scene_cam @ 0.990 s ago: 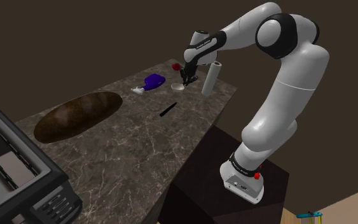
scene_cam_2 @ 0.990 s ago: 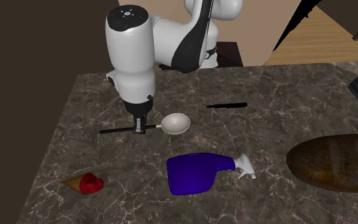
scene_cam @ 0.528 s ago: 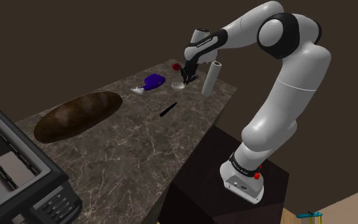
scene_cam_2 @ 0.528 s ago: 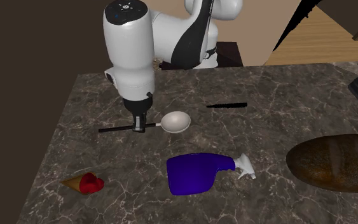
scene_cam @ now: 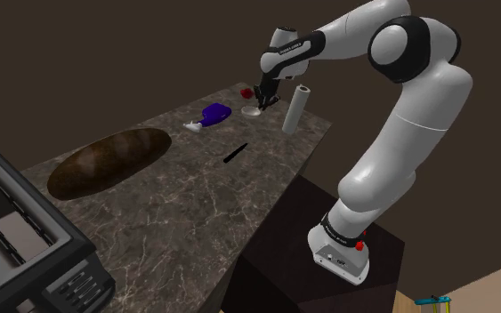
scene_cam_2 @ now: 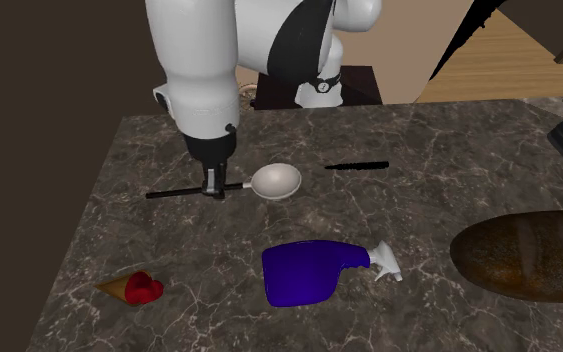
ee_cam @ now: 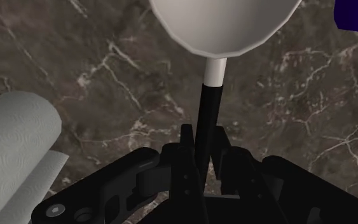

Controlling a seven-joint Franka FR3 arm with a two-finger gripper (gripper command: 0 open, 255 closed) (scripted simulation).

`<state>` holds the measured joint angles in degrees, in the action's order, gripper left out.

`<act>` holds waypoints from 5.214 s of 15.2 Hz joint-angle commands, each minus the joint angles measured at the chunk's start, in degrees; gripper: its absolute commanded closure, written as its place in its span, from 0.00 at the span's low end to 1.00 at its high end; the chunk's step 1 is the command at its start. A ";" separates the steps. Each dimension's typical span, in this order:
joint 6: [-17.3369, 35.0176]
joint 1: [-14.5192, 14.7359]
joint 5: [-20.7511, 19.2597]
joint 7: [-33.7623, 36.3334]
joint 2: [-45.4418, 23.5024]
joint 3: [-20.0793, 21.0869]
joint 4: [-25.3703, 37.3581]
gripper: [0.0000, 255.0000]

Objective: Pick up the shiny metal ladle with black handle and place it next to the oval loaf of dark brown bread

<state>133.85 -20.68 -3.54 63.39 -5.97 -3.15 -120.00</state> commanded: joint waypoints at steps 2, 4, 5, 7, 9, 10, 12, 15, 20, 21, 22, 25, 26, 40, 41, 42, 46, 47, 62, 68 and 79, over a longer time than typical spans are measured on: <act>-2.15 0.03 0.02 -0.08 1.14 0.02 0.98 1.00; -3.60 0.04 0.05 -0.15 1.81 0.03 1.77 1.00; -4.33 0.05 0.06 -0.18 2.12 0.03 2.18 1.00; -5.79 0.06 0.09 -0.25 2.72 0.04 3.05 1.00; -7.26 0.07 0.11 -0.32 3.28 0.05 3.96 1.00; -7.99 0.08 0.13 -0.35 3.53 0.06 4.44 1.00; -9.47 0.09 0.15 -0.42 4.02 0.07 5.43 1.00; -11.69 0.11 0.19 -0.53 4.66 0.09 7.01 1.00; -13.81 0.64 -0.02 0.49 6.80 0.59 6.95 1.00; -13.60 1.15 -0.24 1.62 8.33 1.11 5.14 1.00; -13.43 1.65 -0.43 2.77 9.82 1.66 3.41 1.00; -13.15 3.13 -0.79 6.23 14.12 3.46 -1.37 1.00; -13.14 3.62 -0.83 7.40 15.48 4.11 -2.83 1.00; -15.65 11.34 2.47 24.16 30.55 15.51 -16.42 1.00; -15.96 11.96 2.92 25.42 31.28 16.47 -16.89 1.00; -16.27 12.60 3.38 26.69 31.95 17.43 -17.30 1.00; -17.56 15.20 5.30 31.90 34.01 21.39 -18.26 1.00; -17.88 15.84 5.78 33.23 34.37 22.42 -18.33 1.00; -21.88 22.67 10.58 55.01 31.36 39.77 -11.47 1.00; -23.13 22.96 9.16 65.20 25.47 48.22 -4.78 1.00; -21.11 21.93 1.78 79.05 14.00 59.09 1.16 1.00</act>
<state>111.90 1.27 -1.60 142.22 8.22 55.83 -118.16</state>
